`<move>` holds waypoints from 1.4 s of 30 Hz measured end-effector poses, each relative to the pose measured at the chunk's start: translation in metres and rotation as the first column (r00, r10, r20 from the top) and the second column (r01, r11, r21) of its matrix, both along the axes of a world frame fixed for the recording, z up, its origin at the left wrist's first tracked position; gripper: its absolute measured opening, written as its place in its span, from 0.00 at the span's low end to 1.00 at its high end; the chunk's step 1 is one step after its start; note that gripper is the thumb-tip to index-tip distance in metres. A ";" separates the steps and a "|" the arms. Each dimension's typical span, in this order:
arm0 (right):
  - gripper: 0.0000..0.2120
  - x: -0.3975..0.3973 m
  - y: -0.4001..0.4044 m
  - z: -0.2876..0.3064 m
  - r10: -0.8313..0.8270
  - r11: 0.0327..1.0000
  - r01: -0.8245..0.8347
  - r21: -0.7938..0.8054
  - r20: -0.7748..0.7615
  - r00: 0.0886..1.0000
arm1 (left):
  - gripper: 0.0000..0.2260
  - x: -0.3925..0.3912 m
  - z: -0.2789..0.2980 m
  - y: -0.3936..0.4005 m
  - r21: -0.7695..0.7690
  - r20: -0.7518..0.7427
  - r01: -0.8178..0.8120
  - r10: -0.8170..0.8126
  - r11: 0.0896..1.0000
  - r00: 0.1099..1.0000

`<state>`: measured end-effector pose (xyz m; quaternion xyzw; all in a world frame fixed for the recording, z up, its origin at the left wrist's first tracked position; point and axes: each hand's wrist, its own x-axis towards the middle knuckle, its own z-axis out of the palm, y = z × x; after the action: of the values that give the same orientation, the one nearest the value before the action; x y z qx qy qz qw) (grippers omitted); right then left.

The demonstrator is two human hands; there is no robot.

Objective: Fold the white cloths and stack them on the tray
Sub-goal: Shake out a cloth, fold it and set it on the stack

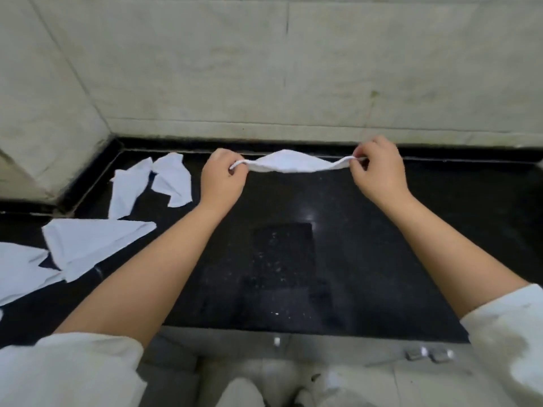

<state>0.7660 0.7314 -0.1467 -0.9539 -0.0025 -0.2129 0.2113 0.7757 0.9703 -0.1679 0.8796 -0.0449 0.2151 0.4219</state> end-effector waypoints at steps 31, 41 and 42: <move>0.10 -0.018 -0.005 -0.177 -0.119 0.993 0.061 -0.105 -0.750 0.651 | 0.10 0.028 -0.165 -0.003 0.483 -0.716 0.558 -0.063 0.674 0.695; 0.09 -0.004 -0.006 -0.156 -0.094 0.995 0.085 -0.055 -0.812 0.576 | 0.13 0.034 -0.155 -0.001 0.460 -0.789 0.685 -0.094 0.565 0.608; 0.08 -0.001 -0.007 -0.150 -0.097 0.994 0.104 -0.042 -0.785 0.612 | 0.12 0.038 -0.149 0.000 0.473 -0.769 0.663 -0.096 0.580 0.632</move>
<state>0.7645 0.7240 -0.2971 -0.9487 0.1443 0.2138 0.1827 0.8138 0.9701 -0.3167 0.9482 -0.1747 -0.2579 0.0627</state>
